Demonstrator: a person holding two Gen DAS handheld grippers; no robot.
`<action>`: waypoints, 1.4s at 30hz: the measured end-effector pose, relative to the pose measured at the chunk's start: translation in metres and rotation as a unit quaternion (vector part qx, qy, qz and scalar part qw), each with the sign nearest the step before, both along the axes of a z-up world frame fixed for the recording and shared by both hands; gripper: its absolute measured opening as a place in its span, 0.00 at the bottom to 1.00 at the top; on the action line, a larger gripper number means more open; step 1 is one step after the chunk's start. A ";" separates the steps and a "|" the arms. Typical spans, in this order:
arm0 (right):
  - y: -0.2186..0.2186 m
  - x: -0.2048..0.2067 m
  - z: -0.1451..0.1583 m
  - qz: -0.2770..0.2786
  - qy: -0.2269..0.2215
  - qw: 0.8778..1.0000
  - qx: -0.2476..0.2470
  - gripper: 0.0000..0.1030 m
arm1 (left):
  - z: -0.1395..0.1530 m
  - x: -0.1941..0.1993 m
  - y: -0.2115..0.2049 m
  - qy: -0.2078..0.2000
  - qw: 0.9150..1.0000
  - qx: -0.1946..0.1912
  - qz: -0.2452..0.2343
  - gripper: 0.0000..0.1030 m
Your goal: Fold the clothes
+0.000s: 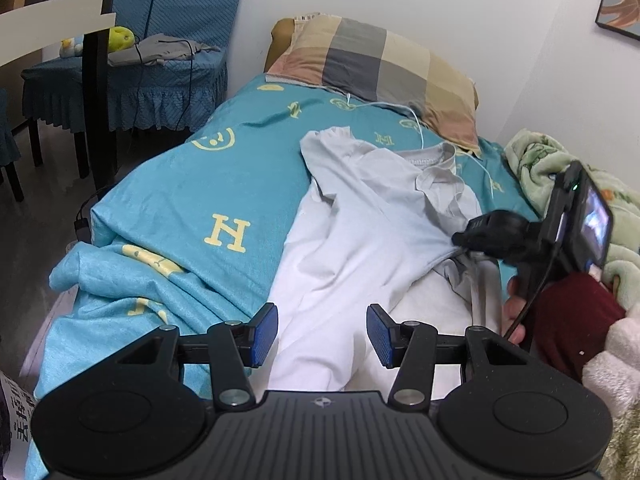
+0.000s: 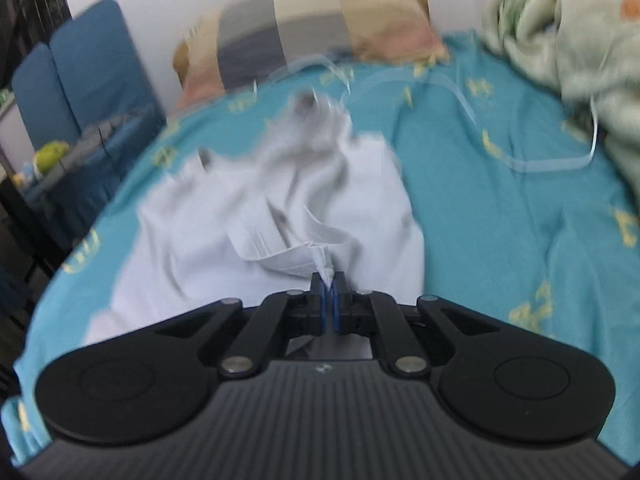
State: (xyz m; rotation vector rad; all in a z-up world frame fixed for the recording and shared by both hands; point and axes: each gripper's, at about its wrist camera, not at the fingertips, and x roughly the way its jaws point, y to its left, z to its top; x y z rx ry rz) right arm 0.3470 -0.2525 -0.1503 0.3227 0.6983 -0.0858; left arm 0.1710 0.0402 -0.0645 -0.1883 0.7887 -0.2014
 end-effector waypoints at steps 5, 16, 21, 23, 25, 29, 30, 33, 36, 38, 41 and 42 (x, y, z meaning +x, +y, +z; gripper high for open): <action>-0.005 -0.018 0.008 0.052 -0.019 0.997 0.049 0.09 | -0.001 0.002 0.001 0.006 1.000 -0.003 -0.005 0.50; -0.027 -0.179 0.083 0.113 -0.036 0.990 0.074 0.67 | 0.042 -0.018 0.039 0.026 0.997 -0.044 -0.066 0.55; -0.025 -0.255 0.091 0.133 -0.022 0.988 0.071 0.68 | 0.041 -0.035 0.074 0.064 0.990 -0.015 -0.121 0.64; -0.024 -0.277 0.085 0.123 0.000 0.990 0.068 0.68 | 0.028 -0.038 0.094 0.091 0.987 0.001 -0.133 0.67; -0.023 -0.289 0.081 0.107 0.013 0.992 0.064 0.68 | 0.008 -0.033 0.114 0.133 0.981 -0.012 -0.139 0.67; -0.019 -0.291 0.083 0.111 0.001 0.992 0.062 0.68 | -0.001 -0.038 0.108 0.167 0.972 0.003 -0.165 0.66; -0.018 -0.291 0.082 0.114 0.001 0.992 0.062 0.68 | -0.003 -0.039 0.107 0.175 0.969 0.006 -0.172 0.66; -0.018 -0.290 0.078 0.120 0.004 0.991 0.062 0.68 | -0.009 -0.042 0.102 0.200 0.961 0.017 -0.191 0.66; -0.018 -0.285 0.075 0.123 0.010 0.990 0.069 0.68 | -0.016 -0.045 0.098 0.225 0.951 0.028 -0.211 0.62; -0.017 -0.284 0.073 0.129 0.012 0.989 0.070 0.68 | -0.020 -0.047 0.095 0.241 0.944 0.035 -0.223 0.50; -0.015 -0.284 0.071 0.135 0.015 0.989 0.067 0.68 | -0.026 -0.050 0.090 0.265 0.932 0.046 -0.242 0.10; -0.015 -0.284 0.071 0.135 0.014 0.988 0.067 0.68 | -0.019 -0.054 0.083 0.254 0.932 0.071 -0.249 0.09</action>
